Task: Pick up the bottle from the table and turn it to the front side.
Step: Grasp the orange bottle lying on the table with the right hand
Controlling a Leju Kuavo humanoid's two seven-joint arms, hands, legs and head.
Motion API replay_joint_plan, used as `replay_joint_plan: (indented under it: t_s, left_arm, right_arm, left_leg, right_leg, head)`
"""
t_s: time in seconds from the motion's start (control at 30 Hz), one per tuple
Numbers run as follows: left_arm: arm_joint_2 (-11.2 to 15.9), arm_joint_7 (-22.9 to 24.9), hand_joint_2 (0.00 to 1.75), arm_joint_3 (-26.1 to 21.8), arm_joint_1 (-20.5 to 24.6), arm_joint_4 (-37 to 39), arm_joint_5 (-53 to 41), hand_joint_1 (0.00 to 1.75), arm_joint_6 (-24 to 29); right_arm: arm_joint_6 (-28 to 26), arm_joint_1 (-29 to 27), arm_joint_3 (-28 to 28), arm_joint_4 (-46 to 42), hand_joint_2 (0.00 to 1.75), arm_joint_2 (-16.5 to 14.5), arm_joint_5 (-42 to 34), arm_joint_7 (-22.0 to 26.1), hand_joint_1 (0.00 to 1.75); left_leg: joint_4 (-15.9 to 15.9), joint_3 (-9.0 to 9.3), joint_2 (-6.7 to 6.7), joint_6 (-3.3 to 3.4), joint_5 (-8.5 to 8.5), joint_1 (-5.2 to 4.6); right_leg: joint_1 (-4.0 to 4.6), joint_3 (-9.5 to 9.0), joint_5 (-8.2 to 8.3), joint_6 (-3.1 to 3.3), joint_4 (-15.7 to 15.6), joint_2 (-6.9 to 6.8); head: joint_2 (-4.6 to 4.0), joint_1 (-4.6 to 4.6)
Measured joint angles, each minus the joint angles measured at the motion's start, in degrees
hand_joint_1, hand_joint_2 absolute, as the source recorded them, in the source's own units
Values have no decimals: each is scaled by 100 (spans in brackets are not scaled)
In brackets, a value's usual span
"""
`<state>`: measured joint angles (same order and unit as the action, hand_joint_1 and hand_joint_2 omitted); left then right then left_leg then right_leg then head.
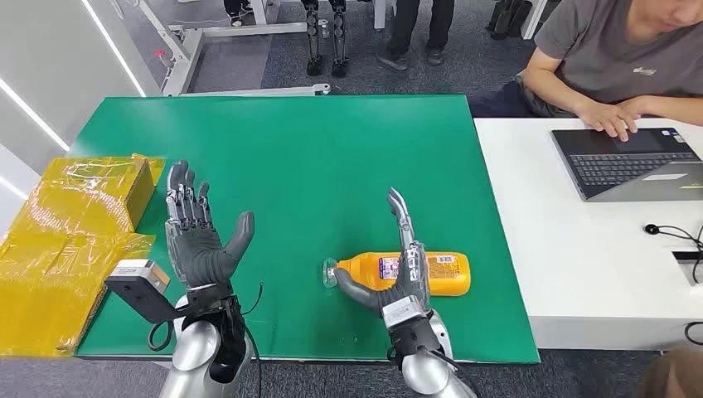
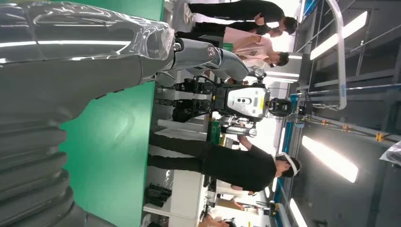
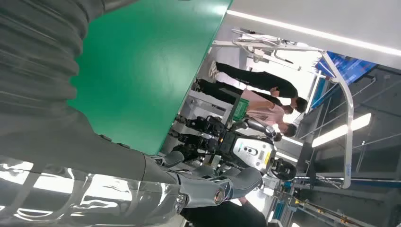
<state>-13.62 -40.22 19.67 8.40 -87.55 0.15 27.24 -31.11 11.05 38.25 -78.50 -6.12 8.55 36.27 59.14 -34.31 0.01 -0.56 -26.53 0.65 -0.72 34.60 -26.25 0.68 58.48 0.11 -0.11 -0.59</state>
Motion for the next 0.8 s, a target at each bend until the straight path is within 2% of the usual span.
replay_joint_plan:
  t_s: [0.17, 0.3, 0.4, 0.53, 0.8]
  left_arm:
    - [0, 0, 175, 0, 66, 164, 0, 0, 35]
    - [0, 0, 175, 0, 71, 191, -13, 0, 38]
    - [0, 0, 175, -1, 64, 192, -68, 0, -20]
    - [6, 0, 175, -3, 15, 191, -113, 0, -160]
    - [38, 1, 175, -7, -71, 189, 2, 0, -306]
  right_arm:
    - [7, -64, -85, -158, 175, 13, 873, -442, 0]
    - [390, -36, -202, -316, 175, 111, 1582, -961, 0]
    - [732, 66, -294, -346, 175, 286, 2580, -1586, 0]
    - [1590, 196, -417, -346, 175, 712, 3687, -2406, 0]
    - [3162, 621, -476, -275, 175, 1807, 3924, -2828, 0]
  left_leg:
    - [0, 0, 0, 0, 0, 0]
    - [0, -1, 0, 0, 0, 0]
    - [1, -1, 0, 0, 0, -1]
    - [3, -2, -8, 1, 0, -2]
    - [7, -7, -12, 4, -2, -3]
  right_leg:
    - [0, 1, 0, 0, 0, 0]
    - [0, 0, 0, 0, 0, 0]
    - [0, 0, 1, -1, -1, 0]
    - [0, -3, 1, -2, -3, -6]
    - [-3, -3, 3, -5, -4, -8]
  head:
    - [0, -1]
    - [0, -1]
    - [0, -1]
    - [0, 0]
    - [0, -2]
